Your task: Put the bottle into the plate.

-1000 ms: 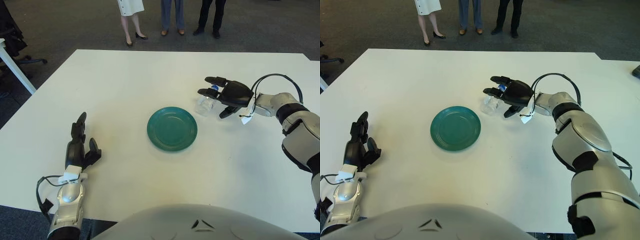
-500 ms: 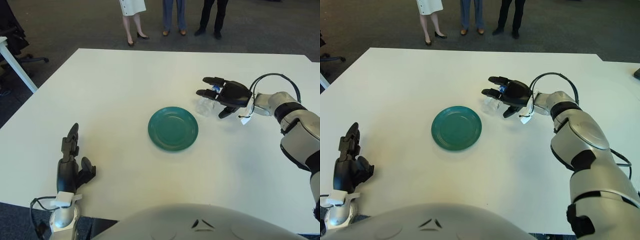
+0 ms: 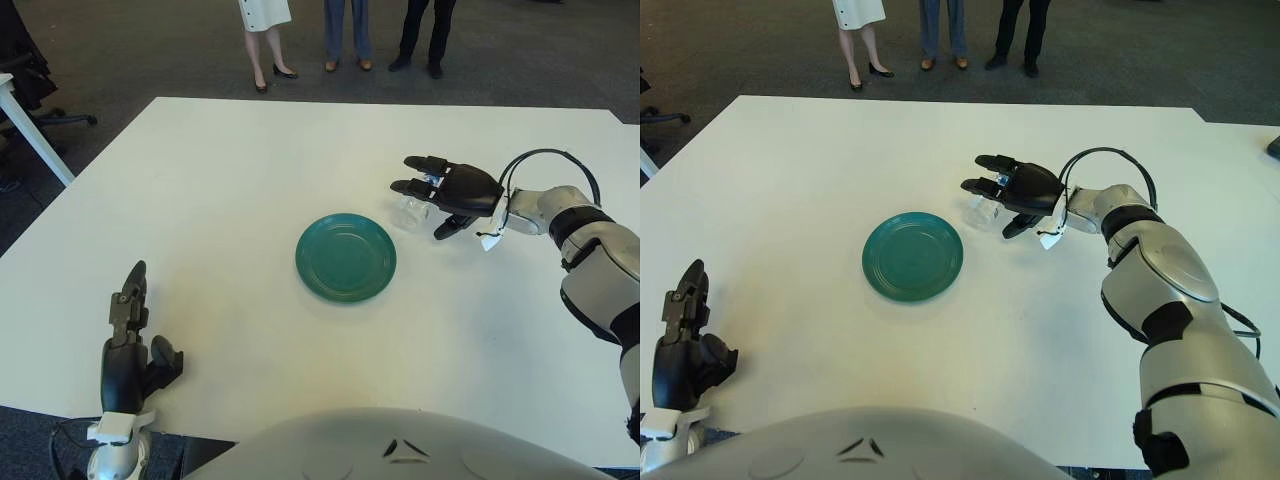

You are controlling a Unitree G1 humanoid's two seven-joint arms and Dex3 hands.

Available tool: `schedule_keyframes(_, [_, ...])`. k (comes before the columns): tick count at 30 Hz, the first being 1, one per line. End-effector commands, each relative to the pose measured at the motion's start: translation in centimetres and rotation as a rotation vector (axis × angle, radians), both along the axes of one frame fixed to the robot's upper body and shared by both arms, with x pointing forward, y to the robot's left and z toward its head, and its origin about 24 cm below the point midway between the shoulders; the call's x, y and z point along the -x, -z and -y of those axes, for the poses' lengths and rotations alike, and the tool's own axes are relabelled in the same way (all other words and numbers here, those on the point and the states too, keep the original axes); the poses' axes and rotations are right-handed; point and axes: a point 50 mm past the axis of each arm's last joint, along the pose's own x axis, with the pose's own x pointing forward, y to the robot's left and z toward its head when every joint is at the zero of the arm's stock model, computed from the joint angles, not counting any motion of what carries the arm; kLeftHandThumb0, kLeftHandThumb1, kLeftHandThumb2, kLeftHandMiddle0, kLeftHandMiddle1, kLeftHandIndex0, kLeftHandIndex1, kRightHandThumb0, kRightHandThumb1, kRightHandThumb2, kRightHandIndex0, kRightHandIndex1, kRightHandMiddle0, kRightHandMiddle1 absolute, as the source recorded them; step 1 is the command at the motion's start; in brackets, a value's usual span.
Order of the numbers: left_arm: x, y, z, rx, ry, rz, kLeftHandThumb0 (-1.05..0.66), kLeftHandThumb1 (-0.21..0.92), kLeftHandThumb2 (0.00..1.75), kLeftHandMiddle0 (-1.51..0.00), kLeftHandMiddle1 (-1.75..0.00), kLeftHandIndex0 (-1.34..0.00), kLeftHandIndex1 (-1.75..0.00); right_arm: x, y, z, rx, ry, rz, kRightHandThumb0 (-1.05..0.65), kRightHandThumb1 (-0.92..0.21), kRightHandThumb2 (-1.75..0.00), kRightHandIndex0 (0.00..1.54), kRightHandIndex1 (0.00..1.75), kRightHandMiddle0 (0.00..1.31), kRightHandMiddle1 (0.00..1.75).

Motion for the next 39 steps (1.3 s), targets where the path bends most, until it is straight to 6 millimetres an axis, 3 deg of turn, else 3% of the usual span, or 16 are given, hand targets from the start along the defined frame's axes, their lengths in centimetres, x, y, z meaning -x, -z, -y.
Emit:
schedule_keyframes(1, [1.5, 1.6, 1.1, 0.05, -0.003, -0.098, -0.98, 0.92, 1.0, -0.17, -0.01, 0.0, -0.47, 0.1, 0.2, 0.4, 0.001, 0.023, -0.017, -1.04, -0.92, -0.44, 0.1, 0.0, 0.0, 0.3])
schedule_keyframes(16, [3.3, 1.4, 1.7, 0.075, -0.017, -0.115, -0.98, 0.92, 1.0, -0.18, -0.01, 0.0, -0.49, 0.5, 0.8, 0.7, 0.041, 0.013, -0.046, -1.03, -0.92, -0.45, 0.13, 0.01, 0.0, 0.3])
schedule_keyframes(23, [4.4, 0.4, 1.9, 0.068, -0.004, -0.097, -0.98, 0.92, 1.0, -0.19, -0.01, 0.0, -0.49, 1.2, 1.5, 0.6, 0.039, -0.03, -0.061, -1.04, -0.92, -0.47, 0.15, 0.02, 0.0, 0.31])
schedule_keyframes(39, [7.9, -0.6, 2.7, 0.083, 0.059, -0.101, -1.03, 0.92, 0.97, -0.22, -0.01, 0.0, -0.57, 3.2, 3.6, 0.4, 0.014, -0.041, -0.236, -1.05, -0.92, -0.52, 0.15, 0.01, 0.0, 0.28])
